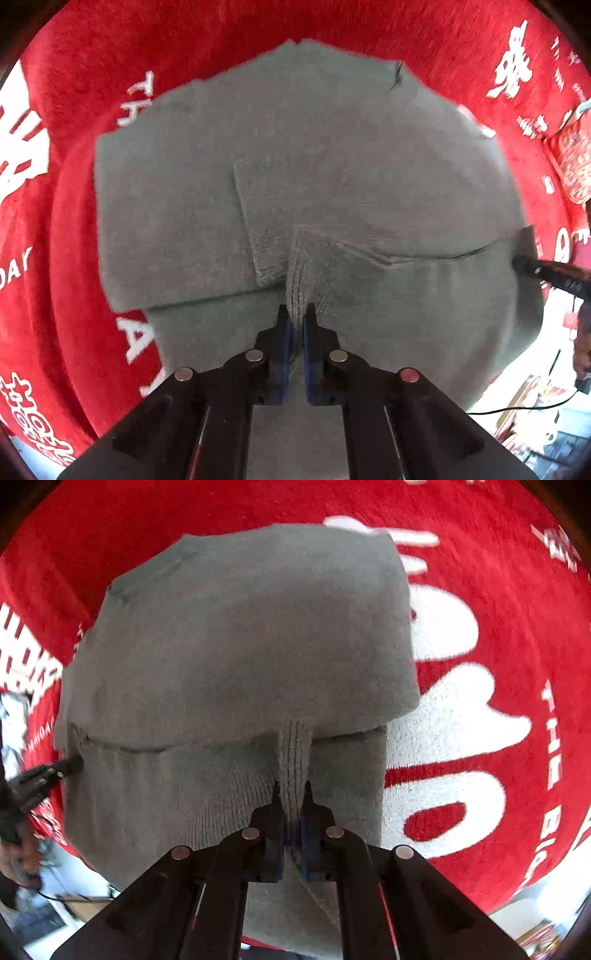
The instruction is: Fold small clothes
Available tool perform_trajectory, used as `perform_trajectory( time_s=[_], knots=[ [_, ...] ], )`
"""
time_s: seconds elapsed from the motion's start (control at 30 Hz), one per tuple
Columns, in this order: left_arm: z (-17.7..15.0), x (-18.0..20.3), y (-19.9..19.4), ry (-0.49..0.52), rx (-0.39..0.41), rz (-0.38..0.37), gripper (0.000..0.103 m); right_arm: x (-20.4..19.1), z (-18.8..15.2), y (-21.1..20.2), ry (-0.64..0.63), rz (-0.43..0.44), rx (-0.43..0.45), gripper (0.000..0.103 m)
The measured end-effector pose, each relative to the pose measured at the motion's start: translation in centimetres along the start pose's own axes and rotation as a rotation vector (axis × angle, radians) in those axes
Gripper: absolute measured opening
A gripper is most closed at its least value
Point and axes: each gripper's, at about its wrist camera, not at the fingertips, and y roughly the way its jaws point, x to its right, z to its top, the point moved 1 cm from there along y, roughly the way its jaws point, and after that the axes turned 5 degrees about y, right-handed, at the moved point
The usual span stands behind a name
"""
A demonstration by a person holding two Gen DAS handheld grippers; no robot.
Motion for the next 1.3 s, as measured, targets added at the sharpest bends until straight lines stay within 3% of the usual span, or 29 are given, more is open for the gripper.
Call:
perform_trajectory(
  time_s=[0.13, 0.23, 0.4, 0.53, 0.63, 0.77, 0.9, 0.97, 1.03, 1.07, 1.1, 1.13, 1.2, 1.3],
  knots=[
    [-1.0, 0.0, -4.4, -0.014, 0.061, -0.017, 0.007, -2.2, -0.9, -4.4, -0.117, 0.031, 0.078, 0.007],
    [-0.6, -0.8, -7.7, -0.029, 0.114, 0.012, 0.007, -3.3, -0.8, -8.5, -0.169, 0.061, 0.163, 0.007],
    [3.6, -3.3, -10.1, -0.079, 0.227, 0.07, 0.007, -4.5, 4.0, -11.5, -0.194, 0.086, 0.272, 0.007],
    [7.8, -4.8, -8.1, -0.088, 0.272, 0.119, 0.007, -6.5, 8.8, -8.9, -0.209, 0.073, 0.299, 0.007],
    [10.9, -5.6, -4.7, -0.088, 0.251, 0.169, 0.007, -6.8, 12.7, -5.6, -0.199, 0.05, 0.264, 0.007],
    [12.4, -6.8, 0.0, -0.13, 0.188, 0.205, 0.007, -5.7, 15.8, -0.4, -0.124, 0.041, 0.183, 0.007],
    [12.3, -7.5, 2.7, -0.155, 0.173, 0.246, 0.007, -4.6, 16.6, 2.9, -0.078, 0.046, 0.138, 0.007],
    [12.4, -7.7, 2.6, -0.157, 0.178, 0.257, 0.013, -4.5, 16.7, 3.4, -0.07, 0.054, 0.142, 0.007],
    [12.4, -8.3, 2.1, -0.167, 0.179, 0.301, 0.042, -4.4, 16.9, 3.1, -0.057, 0.052, 0.149, 0.006],
    [12.3, -9.0, 1.4, -0.187, 0.187, 0.341, 0.048, -4.4, 17.0, 2.7, -0.047, 0.034, 0.161, 0.007],
    [12.1, -9.5, 0.8, -0.203, 0.194, 0.36, 0.05, -4.2, 16.9, 2.4, -0.038, 0.009, 0.167, 0.009],
    [11.9, -10.1, 0.2, -0.22, 0.195, 0.376, 0.05, -3.9, 16.9, 2.0, -0.023, -0.023, 0.174, 0.021],
    [11.2, -11.2, -1.4, -0.25, 0.194, 0.383, 0.05, -3.4, 16.9, 1.2, 0.017, -0.081, 0.191, 0.034],
    [9.5, -11.2, -3.4, -0.235, 0.193, 0.358, 0.05, -3.1, 16.1, -0.6, 0.042, -0.053, 0.207, 0.034]
  ],
)
